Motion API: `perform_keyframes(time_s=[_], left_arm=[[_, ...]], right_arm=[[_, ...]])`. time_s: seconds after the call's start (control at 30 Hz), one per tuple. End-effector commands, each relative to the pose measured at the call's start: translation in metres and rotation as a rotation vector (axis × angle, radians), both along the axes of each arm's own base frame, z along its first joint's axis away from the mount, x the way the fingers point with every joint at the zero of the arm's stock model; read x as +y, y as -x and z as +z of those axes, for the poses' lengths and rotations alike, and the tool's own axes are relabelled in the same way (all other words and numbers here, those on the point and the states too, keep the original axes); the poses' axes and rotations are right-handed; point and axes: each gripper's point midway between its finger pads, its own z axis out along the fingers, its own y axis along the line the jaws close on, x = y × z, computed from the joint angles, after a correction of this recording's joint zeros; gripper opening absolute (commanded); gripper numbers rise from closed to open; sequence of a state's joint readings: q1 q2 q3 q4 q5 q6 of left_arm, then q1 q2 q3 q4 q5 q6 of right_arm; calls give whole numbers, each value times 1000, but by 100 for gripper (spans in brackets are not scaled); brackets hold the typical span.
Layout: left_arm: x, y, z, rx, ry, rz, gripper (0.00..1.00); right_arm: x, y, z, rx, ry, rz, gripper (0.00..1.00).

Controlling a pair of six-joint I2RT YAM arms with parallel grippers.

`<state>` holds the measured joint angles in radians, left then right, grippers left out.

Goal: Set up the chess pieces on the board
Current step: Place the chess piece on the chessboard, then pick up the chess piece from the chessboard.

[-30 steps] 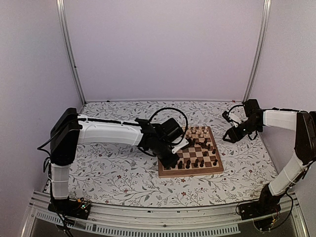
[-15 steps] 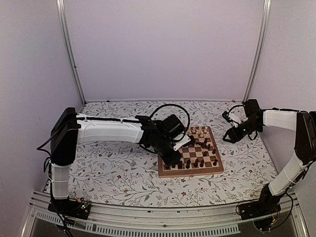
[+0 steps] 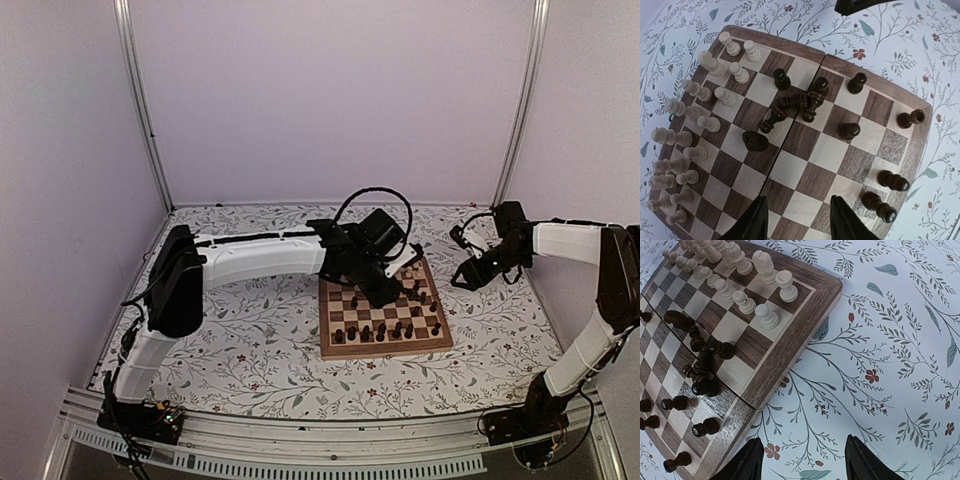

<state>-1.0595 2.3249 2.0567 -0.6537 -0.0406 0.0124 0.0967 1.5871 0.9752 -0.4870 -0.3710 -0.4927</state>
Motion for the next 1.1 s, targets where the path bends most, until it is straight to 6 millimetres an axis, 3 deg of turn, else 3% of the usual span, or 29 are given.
perform_keyframes(time_s=[0.0,0.23,0.63,1.07], left_arm=[[3,-26,-2,5,19,93,46],[-1,-50,-8,35,91,175,49],[-15,-61,-32,152,180,168,49],[-17,-72,-42,155,211,194,38]], right_arm=[[-1,-7,4,-13,6,4,59],[-1,-6,1,-6,9,4,59],[-3,-6,-2,2,16,3,59],[-3,-6,-6,12,19,3,59]])
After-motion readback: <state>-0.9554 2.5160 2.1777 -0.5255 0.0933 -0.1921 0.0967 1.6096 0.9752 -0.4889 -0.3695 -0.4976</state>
